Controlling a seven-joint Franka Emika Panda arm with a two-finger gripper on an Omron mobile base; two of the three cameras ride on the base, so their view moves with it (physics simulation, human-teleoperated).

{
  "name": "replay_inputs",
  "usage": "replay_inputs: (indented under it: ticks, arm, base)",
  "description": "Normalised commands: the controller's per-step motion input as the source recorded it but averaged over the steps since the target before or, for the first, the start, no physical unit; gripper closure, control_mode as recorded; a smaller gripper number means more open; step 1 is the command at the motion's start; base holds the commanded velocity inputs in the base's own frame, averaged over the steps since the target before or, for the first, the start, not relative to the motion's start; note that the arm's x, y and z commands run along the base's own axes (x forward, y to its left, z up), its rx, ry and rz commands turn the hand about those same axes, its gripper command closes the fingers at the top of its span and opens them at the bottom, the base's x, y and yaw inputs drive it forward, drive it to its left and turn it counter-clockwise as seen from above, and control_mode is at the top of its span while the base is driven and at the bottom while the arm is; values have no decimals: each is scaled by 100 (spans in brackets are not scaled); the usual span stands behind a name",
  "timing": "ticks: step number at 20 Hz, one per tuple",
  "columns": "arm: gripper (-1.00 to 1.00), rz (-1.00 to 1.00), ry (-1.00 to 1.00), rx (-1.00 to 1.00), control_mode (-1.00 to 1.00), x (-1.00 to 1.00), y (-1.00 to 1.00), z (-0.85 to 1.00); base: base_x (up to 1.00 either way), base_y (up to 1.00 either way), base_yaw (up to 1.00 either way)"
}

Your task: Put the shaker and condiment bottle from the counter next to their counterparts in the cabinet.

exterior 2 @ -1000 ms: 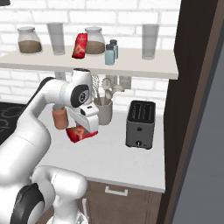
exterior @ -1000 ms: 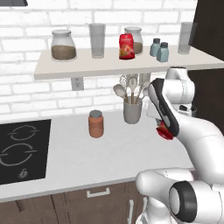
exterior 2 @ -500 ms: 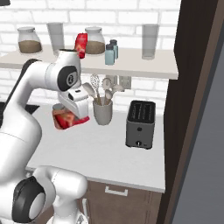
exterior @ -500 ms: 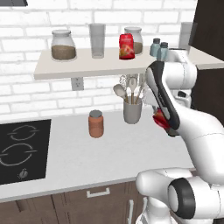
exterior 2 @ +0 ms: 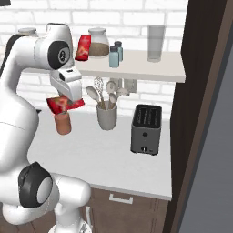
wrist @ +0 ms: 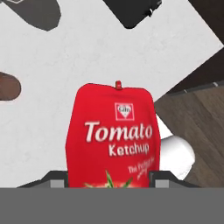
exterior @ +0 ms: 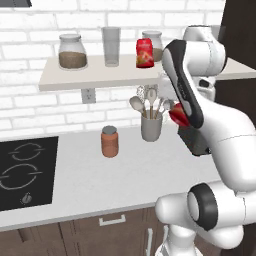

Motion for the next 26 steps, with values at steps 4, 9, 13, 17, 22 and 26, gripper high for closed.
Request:
replay_inputs:
  ticks: [4, 9, 13, 17, 22, 26]
  arm:
    - [100, 0, -5, 0, -100, 14, 20, 82]
    - [100, 0, -15, 0, -100, 0, 9, 100]
    - [100, 0, -15, 0, -100, 13, 7, 78]
    - [100, 0, 0, 0, -100, 17, 0, -2]
    - [100, 2, -13, 0, -100, 46, 0, -2]
    - [100, 4, -25, 0, -100, 41, 0, 0]
  base:
    - [0, 0, 0]
    - [0, 0, 0]
    - [0, 0, 0]
    - [0, 0, 0]
    - [0, 0, 0]
    - [0, 0, 0]
